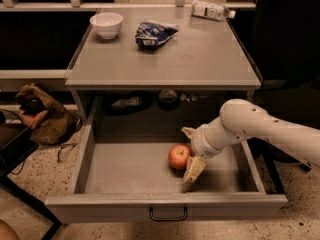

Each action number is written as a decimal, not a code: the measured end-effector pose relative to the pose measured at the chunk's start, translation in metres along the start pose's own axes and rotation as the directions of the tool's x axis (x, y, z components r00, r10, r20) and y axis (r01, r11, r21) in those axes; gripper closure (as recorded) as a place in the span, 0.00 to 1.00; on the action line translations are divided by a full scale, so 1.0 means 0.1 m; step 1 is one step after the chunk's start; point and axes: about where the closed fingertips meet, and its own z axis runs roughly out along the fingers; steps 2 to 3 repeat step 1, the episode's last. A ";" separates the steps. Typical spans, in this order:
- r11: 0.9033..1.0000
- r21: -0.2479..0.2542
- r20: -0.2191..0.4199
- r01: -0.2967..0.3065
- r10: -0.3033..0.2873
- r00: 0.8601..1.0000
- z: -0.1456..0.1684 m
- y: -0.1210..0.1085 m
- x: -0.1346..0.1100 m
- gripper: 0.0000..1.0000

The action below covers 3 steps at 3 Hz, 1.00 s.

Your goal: Place apple into top drawer

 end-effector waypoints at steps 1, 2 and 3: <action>1.000 0.000 0.000 0.000 0.000 1.000 0.00 0.00 0.00 0.00; 1.000 0.000 0.000 0.000 0.000 1.000 0.00 0.00 0.00 0.00; 1.000 0.000 0.000 0.000 0.000 1.000 0.00 0.00 0.00 0.00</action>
Offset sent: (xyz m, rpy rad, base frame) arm 0.0000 0.0000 0.0000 0.0000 0.0000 0.0000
